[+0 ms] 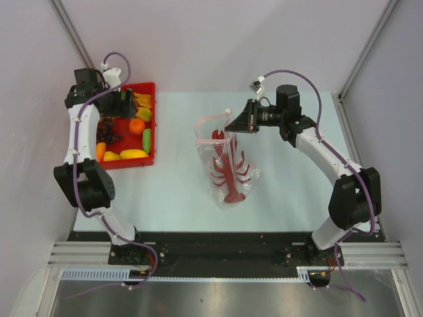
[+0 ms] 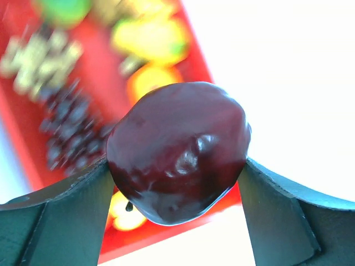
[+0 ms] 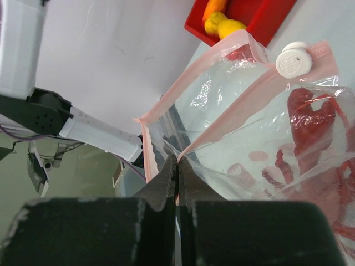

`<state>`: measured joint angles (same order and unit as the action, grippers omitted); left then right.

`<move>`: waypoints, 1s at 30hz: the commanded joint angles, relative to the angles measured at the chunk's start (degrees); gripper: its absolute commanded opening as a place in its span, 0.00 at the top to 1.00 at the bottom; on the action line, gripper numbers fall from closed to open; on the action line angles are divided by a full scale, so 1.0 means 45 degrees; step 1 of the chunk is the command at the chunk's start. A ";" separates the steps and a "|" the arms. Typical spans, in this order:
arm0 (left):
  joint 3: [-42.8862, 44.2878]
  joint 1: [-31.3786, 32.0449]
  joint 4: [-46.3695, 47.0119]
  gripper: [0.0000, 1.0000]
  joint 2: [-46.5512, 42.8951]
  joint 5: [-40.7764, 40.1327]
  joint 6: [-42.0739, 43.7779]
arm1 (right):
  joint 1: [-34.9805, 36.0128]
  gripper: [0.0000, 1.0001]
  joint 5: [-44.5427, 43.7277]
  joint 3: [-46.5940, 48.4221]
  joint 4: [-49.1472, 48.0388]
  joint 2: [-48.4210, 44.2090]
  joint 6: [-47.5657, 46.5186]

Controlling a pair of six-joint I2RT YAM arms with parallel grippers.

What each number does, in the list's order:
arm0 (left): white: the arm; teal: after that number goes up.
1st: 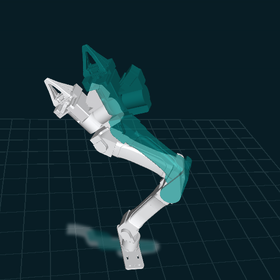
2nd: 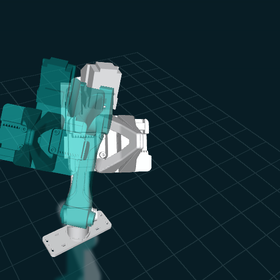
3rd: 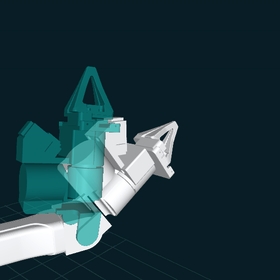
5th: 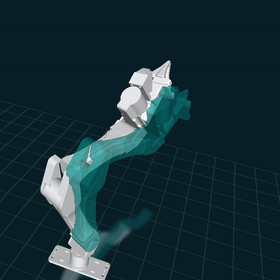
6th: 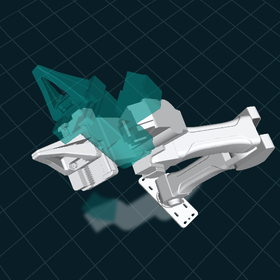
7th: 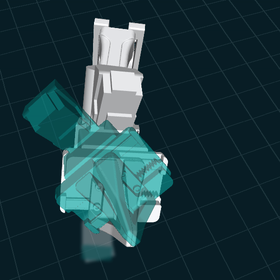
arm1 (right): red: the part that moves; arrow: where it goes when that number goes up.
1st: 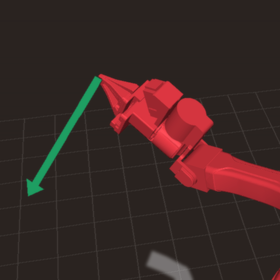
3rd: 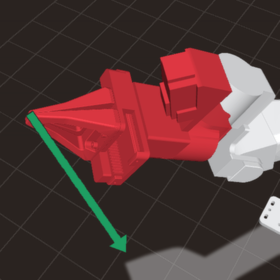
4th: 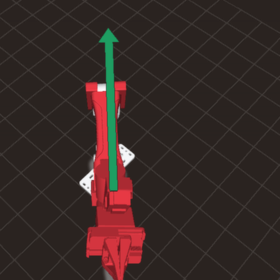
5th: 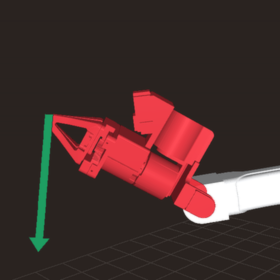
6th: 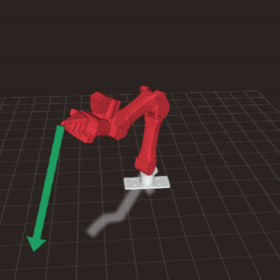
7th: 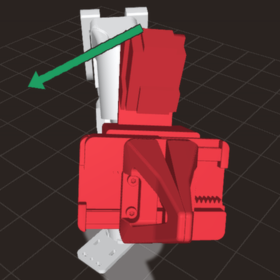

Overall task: Place the food in the zip-top bag and seal the zipper
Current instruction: Pick up the fake fruit from the bin, then place the fake fruit in the zipper food storage bag.

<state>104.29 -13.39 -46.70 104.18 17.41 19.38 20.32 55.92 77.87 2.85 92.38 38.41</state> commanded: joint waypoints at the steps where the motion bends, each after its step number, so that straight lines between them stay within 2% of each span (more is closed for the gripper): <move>1: 0.1626 0.1858 -0.1203 0.16 -0.2171 0.2965 -0.0574 | 0.0289 1.00 0.0132 0.0529 0.0049 -0.0001 -0.0547; 6: 0.2450 0.5119 -0.1595 0.15 -0.3013 0.3514 -0.0887 | 0.0465 1.00 0.0190 0.0607 0.0050 -0.0060 -0.0665; 8: 0.2023 0.6346 -0.1576 0.15 -0.3307 0.3475 -0.0869 | 0.0544 1.00 0.0210 0.0685 0.0030 -0.0177 -0.0685; 14: 0.0460 0.8556 -0.1829 0.14 -0.3659 0.3242 0.0126 | 0.0720 1.00 0.0249 0.0743 0.0108 -0.0586 -0.0899; 16: 0.0243 0.8930 -0.2414 0.11 -0.3620 0.2891 0.0829 | 0.0720 1.00 0.0288 0.0743 0.0225 -0.0684 -0.1036; 22: 0.0163 0.9088 -0.2962 0.00 -0.3367 0.2655 0.0890 | 0.0798 1.00 0.0385 0.0743 0.0304 -0.0958 -0.1329; 26: 0.0730 0.9049 -0.3450 0.00 -0.3248 0.2771 0.0987 | 0.0876 1.00 0.0522 0.0743 0.0420 -0.1075 -0.1583; 30: 0.0711 0.7804 -0.2807 0.00 -0.3776 0.3413 -0.0006 | 0.0895 1.00 0.0523 0.0743 0.0499 -0.1056 -0.1681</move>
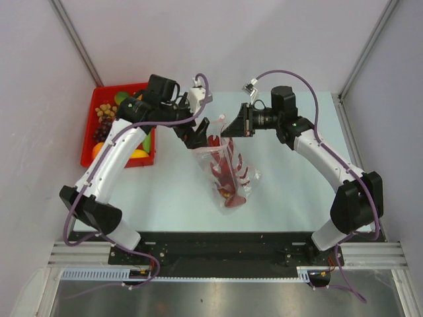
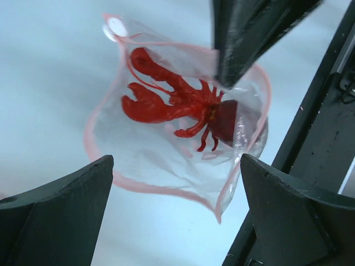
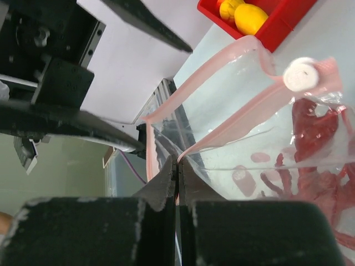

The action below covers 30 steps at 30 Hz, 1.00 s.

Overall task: Place the food in the zip-top bag and seal the zipper
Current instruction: Place the fake fruit in the zipper food storage bag, then pick up the fake fruit from the bin.

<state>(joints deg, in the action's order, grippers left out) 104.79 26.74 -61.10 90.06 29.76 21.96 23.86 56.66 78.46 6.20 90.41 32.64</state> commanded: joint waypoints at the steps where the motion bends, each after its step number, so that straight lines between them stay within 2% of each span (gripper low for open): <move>1: 0.0599 -0.2027 0.0414 0.01 -0.0619 0.0788 -0.0737 | 0.0089 1.00 0.0357 0.0612 -0.0244 -0.0657 -0.0418; 3: 0.0308 -0.3008 0.0277 0.00 -0.0464 0.1023 -0.0797 | 0.0089 1.00 0.0377 0.0612 -0.0283 -0.0658 -0.0399; 4: -0.0293 -0.4134 0.0335 0.00 -0.0444 0.1082 -0.0720 | 0.0108 1.00 0.0396 0.0612 -0.0303 -0.0658 -0.0418; 6: -0.0921 -0.5292 0.0550 0.00 -0.0230 0.1044 -0.0368 | 0.0147 1.00 0.0435 0.0612 -0.0341 -0.0638 -0.0437; 7: -0.1253 -0.6362 0.0551 0.00 -0.0035 0.0811 -0.0271 | 0.0128 1.00 0.0435 0.0612 -0.0361 -0.0619 -0.0438; 10: -0.1587 -0.7791 0.0473 0.01 0.0999 -0.0106 0.0490 | 0.0148 1.00 0.0455 0.0612 -0.0303 -0.0580 -0.0477; 13: -0.1764 -0.8537 0.0395 0.06 0.2210 -0.0985 0.1854 | 0.0167 1.00 0.0494 0.0612 -0.0361 -0.0541 -0.0496; 15: -0.1686 -0.8735 -0.0053 0.14 0.3105 -0.1377 0.3475 | 0.0187 1.00 0.0533 0.0612 -0.0439 -0.0521 -0.0457; 22: -0.2641 -0.9029 0.1816 0.14 0.3852 -0.3583 0.6348 | 0.0187 1.00 0.0533 0.0612 -0.0264 -0.0502 -0.0516; 26: -0.2584 -0.8970 0.2152 0.15 0.4458 -0.3840 0.7365 | 0.0167 1.00 0.0572 0.0612 -0.0264 -0.0424 -0.0438; 30: -0.2155 -0.8795 0.1179 0.15 0.5142 -0.3567 0.8633 | 0.0070 1.00 0.0572 0.0612 -0.0303 -0.0345 -0.0360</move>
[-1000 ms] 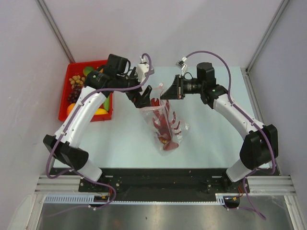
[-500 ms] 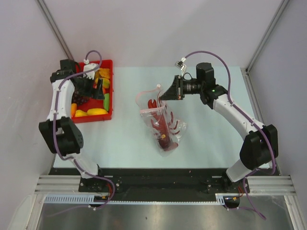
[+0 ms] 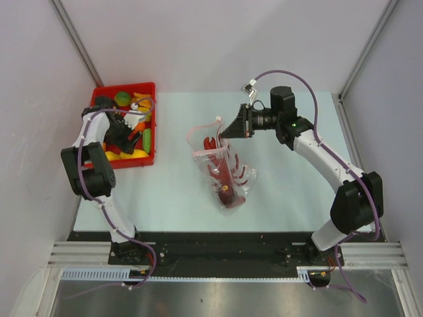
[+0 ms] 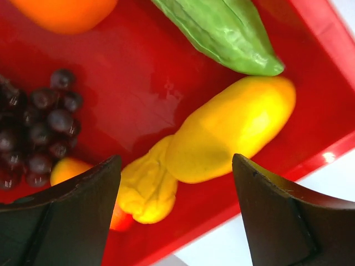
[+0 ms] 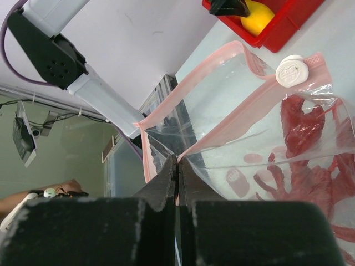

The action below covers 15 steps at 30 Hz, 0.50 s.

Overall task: Place the food in the zip-top bag and seal the zipper
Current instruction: Pick up the fake fruit from the bin.

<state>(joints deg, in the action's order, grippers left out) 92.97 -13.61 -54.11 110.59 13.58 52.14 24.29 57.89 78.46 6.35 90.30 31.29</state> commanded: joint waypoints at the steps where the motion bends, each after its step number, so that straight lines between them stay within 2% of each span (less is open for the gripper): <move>1: 0.0473 0.0230 -0.0553 0.15 0.0756 0.0067 0.2122 | -0.0028 1.00 0.0339 0.0612 -0.0356 -0.0263 -0.0020; 5: 0.0473 0.0581 -0.1354 0.15 0.1244 0.0301 0.2573 | -0.0125 1.00 0.0339 0.0612 -0.0434 -0.0165 0.0117; 11: 0.0297 0.0641 -0.0671 0.19 0.1928 0.0049 0.2241 | -0.0145 1.00 0.0339 0.0612 -0.0473 -0.0126 0.0117; 15: 0.0862 0.0543 -0.1664 0.19 0.2261 0.0204 0.2942 | -0.0184 1.00 0.0358 0.0612 -0.0454 -0.0106 0.0137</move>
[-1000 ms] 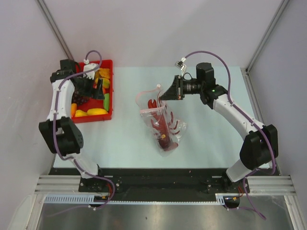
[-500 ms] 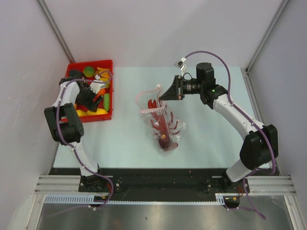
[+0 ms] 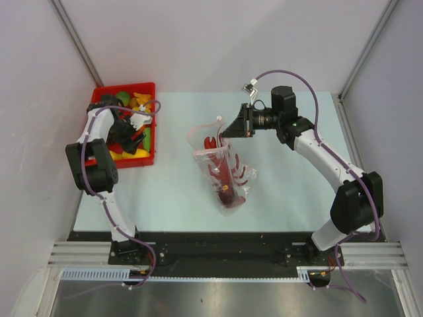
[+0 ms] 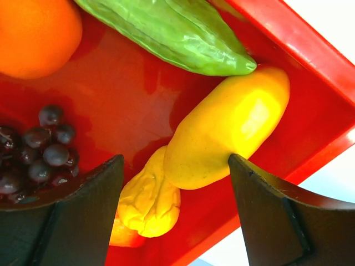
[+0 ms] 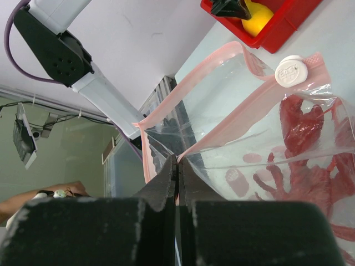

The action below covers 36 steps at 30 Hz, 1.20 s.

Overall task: Place the food in the zip-top bag and seal the zipper
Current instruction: Pick up the fake fruit from the bin.

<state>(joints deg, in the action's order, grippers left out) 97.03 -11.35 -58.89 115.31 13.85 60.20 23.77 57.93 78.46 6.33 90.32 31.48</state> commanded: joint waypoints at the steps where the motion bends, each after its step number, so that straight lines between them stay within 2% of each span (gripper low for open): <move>1: 0.0038 0.0023 -0.0855 0.19 0.1193 0.0300 0.1307 | -0.0087 1.00 0.0330 0.0612 -0.0410 -0.0111 0.0113; 8: 0.0331 -0.0074 -0.2497 0.15 0.0880 0.0906 0.2382 | -0.0048 1.00 0.0192 0.0612 -0.0430 -0.0131 0.0152; 12: 0.0253 -0.0036 -0.1778 0.18 0.1133 0.0732 0.2013 | 0.0030 1.00 0.0134 0.0612 -0.0604 0.0005 0.0229; 15: 0.0506 -0.0055 -0.1191 0.30 0.1738 0.0517 0.1525 | 0.0050 1.00 0.0134 0.0748 -0.0606 0.0123 0.0308; 16: 0.0662 -0.0074 -0.1113 0.45 0.1933 0.0517 0.1330 | 0.0069 1.00 0.0153 0.0884 -0.0547 0.0201 0.0231; 18: 0.1228 -0.0171 -0.1267 0.59 0.1916 0.0964 0.1036 | 0.0050 1.00 0.0095 0.1061 -0.0197 0.0260 0.0036; 19: 0.1346 -0.0307 -0.1345 0.62 0.1587 0.1179 0.0977 | 0.0031 1.00 0.0095 0.1178 -0.0079 0.0279 -0.0062; 21: 0.1289 -0.0445 -0.1424 0.65 0.1040 0.1707 0.1229 | 0.0050 1.00 0.0075 0.1218 0.0078 0.0280 -0.0277; 25: 0.0761 -0.0699 -0.1870 0.73 -0.0290 0.1552 0.1990 | 0.0011 1.00 0.0017 0.1276 0.0078 0.0299 -0.0317; 30: 0.1365 -0.0934 -0.3336 0.75 -0.1382 0.2115 0.2266 | -0.0009 1.00 0.0017 0.1354 0.0137 0.0338 -0.0434; 32: 0.2203 -0.0895 -0.3942 0.76 -0.1677 0.2953 0.1780 | -0.0009 1.00 0.0017 0.1374 0.0157 0.0319 -0.0454; 33: 0.2651 -0.0779 -0.4079 0.77 -0.1930 0.4138 0.1410 | 0.0011 1.00 0.0017 0.1355 0.0176 0.0338 -0.0434; 35: 0.4388 -0.0389 -0.4451 0.76 -0.2029 0.5102 -0.0422 | 0.0030 1.00 -0.0022 0.1393 0.0176 0.0299 -0.0454; 36: 0.4993 0.0232 -0.4471 0.73 -0.2069 0.5571 -0.1261 | 0.0030 1.00 -0.0022 0.1394 0.0195 0.0280 -0.0454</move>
<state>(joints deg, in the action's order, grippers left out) 108.29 -15.00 -75.16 111.31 25.08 64.93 23.81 57.78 81.54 8.75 92.16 30.76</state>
